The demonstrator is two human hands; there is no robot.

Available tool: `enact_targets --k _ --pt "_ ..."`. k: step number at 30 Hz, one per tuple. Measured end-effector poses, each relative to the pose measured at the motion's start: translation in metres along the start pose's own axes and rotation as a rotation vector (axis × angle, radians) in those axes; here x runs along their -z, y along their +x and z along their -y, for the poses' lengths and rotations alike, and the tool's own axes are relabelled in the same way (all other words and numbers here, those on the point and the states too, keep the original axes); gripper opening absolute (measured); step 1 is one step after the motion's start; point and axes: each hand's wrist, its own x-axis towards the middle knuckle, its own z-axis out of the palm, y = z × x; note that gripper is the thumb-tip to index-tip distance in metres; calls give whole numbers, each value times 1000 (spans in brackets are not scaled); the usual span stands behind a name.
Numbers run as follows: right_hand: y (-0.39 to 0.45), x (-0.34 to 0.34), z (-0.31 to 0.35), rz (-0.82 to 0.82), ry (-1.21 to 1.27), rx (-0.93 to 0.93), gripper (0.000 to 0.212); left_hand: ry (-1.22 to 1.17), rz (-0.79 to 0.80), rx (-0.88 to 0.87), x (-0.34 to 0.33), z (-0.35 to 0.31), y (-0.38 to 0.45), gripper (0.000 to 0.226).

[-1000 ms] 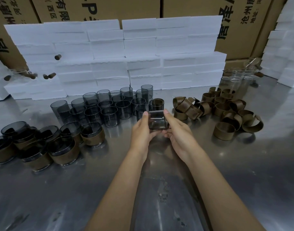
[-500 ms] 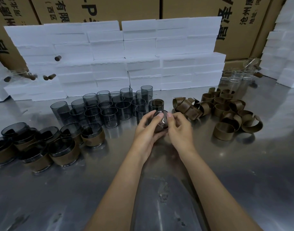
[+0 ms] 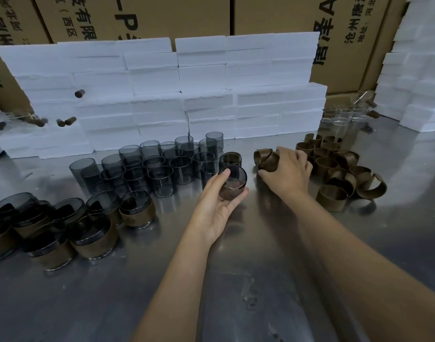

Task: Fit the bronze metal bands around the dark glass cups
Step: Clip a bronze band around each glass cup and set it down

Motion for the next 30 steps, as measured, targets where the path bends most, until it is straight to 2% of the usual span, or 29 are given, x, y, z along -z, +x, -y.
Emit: enact_targets --k 3,6,10,14,19,24,27,30 --pt "15 2 -7 70 -11 10 57 -21 18 5 1 0 2 56" --pt "16 9 -4 41 97 53 58 8 50 -16 3 1 3 55" --pt "-12 22 15 -36 366 121 54 44 67 -49 3 1 2 57" --pt "-57 31 31 47 557 143 57 137 86 -61 0 0 0 72" --pt "-87 27 36 77 500 229 62 178 135 -59 -1 0 -5 78" --pt "-92 29 38 104 437 270 61 189 142 -70 1 1 -4 63" --pt "-90 31 39 248 627 154 58 179 130 -78 1 1 -4 61" --pt "-79 30 44 370 934 -133 67 186 117 -64 1 1 -3 55"
